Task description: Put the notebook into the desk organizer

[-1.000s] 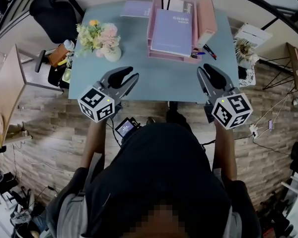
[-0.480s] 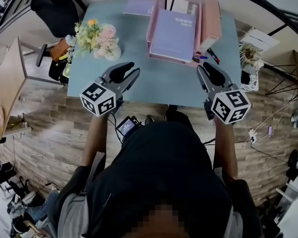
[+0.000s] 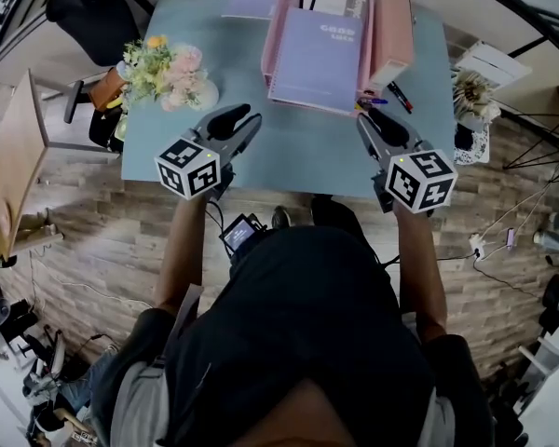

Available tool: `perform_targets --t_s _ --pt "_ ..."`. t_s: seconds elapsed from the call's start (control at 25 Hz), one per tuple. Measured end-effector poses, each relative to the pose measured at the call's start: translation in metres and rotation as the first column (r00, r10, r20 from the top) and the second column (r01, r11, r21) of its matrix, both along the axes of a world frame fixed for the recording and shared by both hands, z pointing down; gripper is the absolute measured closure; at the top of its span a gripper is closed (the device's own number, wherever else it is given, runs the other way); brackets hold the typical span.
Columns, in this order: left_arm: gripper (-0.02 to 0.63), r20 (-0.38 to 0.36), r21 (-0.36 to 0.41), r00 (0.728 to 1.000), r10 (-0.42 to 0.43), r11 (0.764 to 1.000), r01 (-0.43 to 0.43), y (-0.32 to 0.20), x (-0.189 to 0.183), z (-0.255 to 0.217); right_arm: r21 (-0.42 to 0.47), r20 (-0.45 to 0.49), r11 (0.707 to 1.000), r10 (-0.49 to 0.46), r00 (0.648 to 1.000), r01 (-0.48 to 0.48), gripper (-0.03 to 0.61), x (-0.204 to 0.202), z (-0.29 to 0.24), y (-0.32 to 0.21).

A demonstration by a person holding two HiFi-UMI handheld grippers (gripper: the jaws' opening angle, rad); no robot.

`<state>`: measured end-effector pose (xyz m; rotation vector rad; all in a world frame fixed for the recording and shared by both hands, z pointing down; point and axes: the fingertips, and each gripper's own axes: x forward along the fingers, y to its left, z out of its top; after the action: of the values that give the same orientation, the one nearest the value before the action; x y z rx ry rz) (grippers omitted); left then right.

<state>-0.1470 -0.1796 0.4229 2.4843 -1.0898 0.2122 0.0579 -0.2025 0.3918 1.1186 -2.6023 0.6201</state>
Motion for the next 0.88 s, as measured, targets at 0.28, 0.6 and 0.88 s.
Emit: perform_targets --t_s 0.28,0.6,0.88 --pt "0.469 -0.012 -0.061 1.0 -0.018 0.998 0.018 -0.025 0.011 0.026 -0.098 0.022 0.995 0.016 1.0 -0.014 0.495 0.005 0.035 -0.017" --pt "0.443 -0.05 -0.124 0.996 -0.08 0.99 0.073 -0.053 0.015 0.049 -0.215 0.088 0.977 0.029 0.996 -0.009 0.437 0.002 0.072 -0.039" --pt "0.345 -0.142 -0.193 0.98 -0.141 0.975 0.112 -0.073 0.013 0.063 -0.311 0.165 0.95 0.062 0.984 -0.008 0.347 -0.007 0.094 -0.055"
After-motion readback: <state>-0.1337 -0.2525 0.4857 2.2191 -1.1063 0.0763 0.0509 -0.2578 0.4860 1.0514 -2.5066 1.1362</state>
